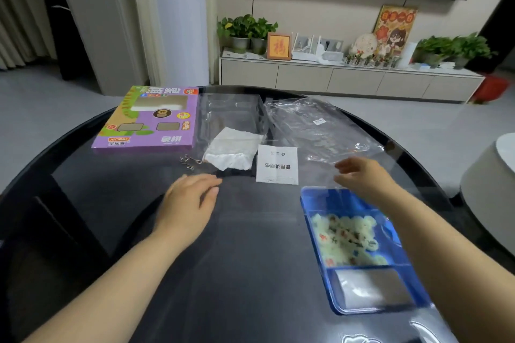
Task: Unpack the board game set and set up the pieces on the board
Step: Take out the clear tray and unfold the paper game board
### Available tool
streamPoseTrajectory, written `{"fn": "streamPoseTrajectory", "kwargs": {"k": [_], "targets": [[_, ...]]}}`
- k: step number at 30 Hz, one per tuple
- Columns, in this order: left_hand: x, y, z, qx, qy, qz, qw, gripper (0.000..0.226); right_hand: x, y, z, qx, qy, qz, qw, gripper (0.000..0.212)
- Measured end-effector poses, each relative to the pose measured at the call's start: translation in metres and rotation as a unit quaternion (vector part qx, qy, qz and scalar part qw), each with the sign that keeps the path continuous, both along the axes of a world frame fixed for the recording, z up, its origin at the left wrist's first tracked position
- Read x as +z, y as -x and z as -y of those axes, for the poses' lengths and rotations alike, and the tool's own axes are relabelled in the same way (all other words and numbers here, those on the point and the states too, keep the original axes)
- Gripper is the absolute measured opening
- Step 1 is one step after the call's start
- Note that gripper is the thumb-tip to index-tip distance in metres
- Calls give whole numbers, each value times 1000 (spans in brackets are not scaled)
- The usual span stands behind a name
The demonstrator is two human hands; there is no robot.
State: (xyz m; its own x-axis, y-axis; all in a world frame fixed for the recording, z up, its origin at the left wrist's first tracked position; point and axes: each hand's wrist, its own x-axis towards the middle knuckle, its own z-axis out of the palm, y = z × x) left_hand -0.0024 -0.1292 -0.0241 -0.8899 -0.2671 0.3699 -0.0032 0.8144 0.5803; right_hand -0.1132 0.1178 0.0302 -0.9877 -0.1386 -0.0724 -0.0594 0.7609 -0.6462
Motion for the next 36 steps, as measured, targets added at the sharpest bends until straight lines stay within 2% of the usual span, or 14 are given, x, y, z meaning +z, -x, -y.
{"fn": "streamPoseTrajectory", "kwargs": {"k": [2,5,11,14,18,21,25,33,36], "targets": [[7,-20,-32,-37,-73,-1,997,23,-3,-21,-27,-26,10,-2,1000,30],[10,-45,-77,-93,-128,35,987,27,-11,-50,-58,-84,58,10,995,30],[2,-71,-136,-157,-129,164,965,68,-26,-90,-66,-145,148,32,978,28],[0,-81,-140,-128,-132,170,968,77,-32,-102,-54,-122,155,41,980,26],[-3,-97,-132,-74,-101,165,978,87,-29,-106,-37,-55,82,92,991,26],[-3,-101,-128,-50,-73,172,981,86,-17,-103,-26,-31,30,149,988,20],[-2,-101,-130,-40,-50,173,983,86,-3,-95,-19,-6,-32,194,980,25],[-2,-96,-125,-47,87,160,982,81,9,-91,0,60,-182,164,968,26],[-2,-95,-121,-54,92,156,982,80,13,-95,5,85,-222,137,962,29]]}}
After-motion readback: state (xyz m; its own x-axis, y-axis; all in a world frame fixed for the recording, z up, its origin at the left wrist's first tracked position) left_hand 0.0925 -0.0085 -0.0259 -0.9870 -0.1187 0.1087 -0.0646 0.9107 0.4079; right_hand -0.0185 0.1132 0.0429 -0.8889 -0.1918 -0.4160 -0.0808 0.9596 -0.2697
